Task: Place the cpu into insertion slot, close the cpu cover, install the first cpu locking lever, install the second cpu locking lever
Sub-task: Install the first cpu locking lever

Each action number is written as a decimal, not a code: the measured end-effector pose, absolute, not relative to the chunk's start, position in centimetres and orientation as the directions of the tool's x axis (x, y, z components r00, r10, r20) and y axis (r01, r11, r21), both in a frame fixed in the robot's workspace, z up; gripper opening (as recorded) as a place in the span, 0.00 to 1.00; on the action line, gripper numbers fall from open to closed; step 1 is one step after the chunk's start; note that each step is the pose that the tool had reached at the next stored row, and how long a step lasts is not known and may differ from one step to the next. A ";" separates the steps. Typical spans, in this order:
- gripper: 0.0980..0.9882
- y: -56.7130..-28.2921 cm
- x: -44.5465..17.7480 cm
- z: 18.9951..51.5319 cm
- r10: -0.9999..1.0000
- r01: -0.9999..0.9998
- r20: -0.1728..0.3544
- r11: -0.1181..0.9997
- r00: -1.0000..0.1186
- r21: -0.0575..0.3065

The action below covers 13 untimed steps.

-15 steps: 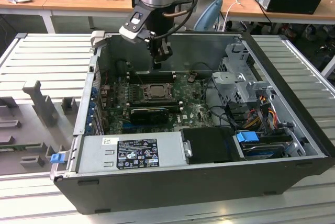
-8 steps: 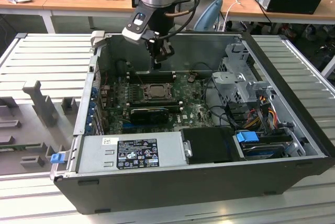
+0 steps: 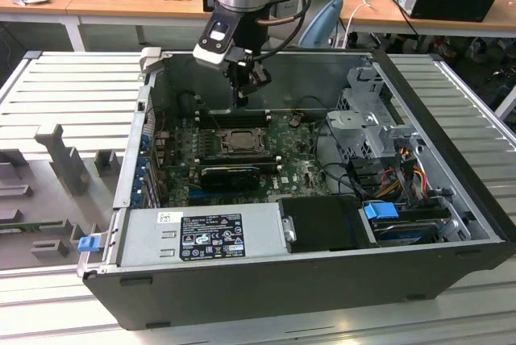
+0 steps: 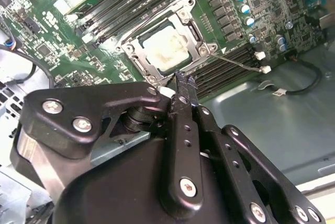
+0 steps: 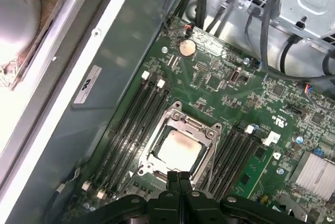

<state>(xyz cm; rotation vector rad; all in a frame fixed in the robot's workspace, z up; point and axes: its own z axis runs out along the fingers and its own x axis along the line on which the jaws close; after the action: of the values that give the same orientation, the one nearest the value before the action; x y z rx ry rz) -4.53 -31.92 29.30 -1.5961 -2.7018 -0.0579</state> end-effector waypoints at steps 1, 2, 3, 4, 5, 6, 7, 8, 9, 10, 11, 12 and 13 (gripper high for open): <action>0.01 -31.9 -4.5 29.3 0.867 0.867 0.021 0.498 -0.498 0.030; 0.01 -31.9 -4.5 29.3 0.862 0.862 0.021 0.506 -0.507 0.030; 0.01 -31.9 -4.5 29.3 0.856 0.856 0.021 0.515 -0.516 0.030; 0.01 -31.9 -4.5 29.3 0.849 0.849 0.021 0.527 -0.528 0.030; 0.01 -31.9 -4.5 29.3 0.844 0.844 0.021 0.535 -0.536 0.030; 0.01 -31.9 -4.5 29.3 0.836 0.836 0.021 0.548 -0.549 0.030; 0.01 -31.9 -4.5 29.3 0.830 0.830 0.021 0.556 -0.557 0.030; 0.01 -31.9 -4.5 29.3 0.822 0.823 0.021 0.568 -0.568 0.030; 0.01 -31.9 -4.5 29.3 0.814 0.814 0.021 0.580 -0.581 0.030; 0.01 -31.9 -4.5 29.3 0.800 0.800 0.021 0.599 -0.600 0.030; 0.01 -31.9 -4.5 29.3 0.789 0.789 0.021 0.613 -0.614 0.030; 0.01 -31.9 -4.5 29.3 0.774 0.775 0.021 0.632 -0.632 0.030; 0.01 -31.9 -4.5 29.3 0.768 0.768 0.021 0.640 -0.641 0.030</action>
<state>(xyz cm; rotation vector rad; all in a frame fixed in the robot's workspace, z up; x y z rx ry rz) -4.53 -31.92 29.30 -1.3291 -2.8388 -0.0570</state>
